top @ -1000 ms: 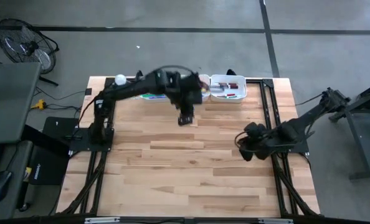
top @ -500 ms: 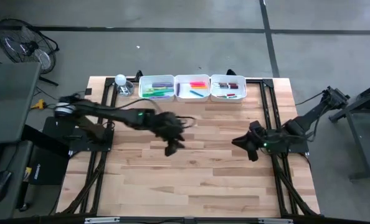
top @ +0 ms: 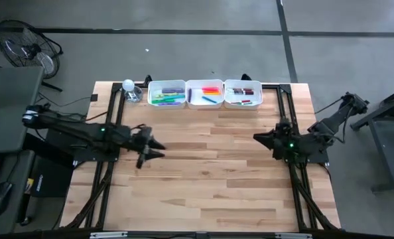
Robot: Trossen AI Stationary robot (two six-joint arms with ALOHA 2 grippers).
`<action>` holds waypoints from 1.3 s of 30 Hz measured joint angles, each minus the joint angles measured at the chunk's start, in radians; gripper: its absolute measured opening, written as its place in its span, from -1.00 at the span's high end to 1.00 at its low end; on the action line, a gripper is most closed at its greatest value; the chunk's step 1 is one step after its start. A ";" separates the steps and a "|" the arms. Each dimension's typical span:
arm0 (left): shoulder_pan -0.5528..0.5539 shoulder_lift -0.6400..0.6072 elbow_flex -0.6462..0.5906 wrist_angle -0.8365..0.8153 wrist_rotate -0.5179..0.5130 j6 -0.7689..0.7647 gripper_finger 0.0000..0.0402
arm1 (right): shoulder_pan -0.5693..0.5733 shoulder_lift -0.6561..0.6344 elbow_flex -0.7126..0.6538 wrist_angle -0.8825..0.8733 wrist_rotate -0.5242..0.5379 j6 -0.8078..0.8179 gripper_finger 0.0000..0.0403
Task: Pick & Place Markers
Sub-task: Return to Home Position
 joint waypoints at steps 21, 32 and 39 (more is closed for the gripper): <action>-0.047 -0.748 -0.199 -0.255 -0.148 0.095 0.18 | -0.062 0.007 -0.373 1.228 -0.198 -1.040 0.73; -0.047 -0.753 -0.203 -0.217 -0.215 0.043 0.18 | -0.260 -0.166 -0.589 1.314 -0.512 -0.978 0.74; -0.047 -0.753 -0.203 -0.232 -0.290 0.036 0.18 | -0.314 -0.505 -0.589 0.847 -0.616 -0.879 0.92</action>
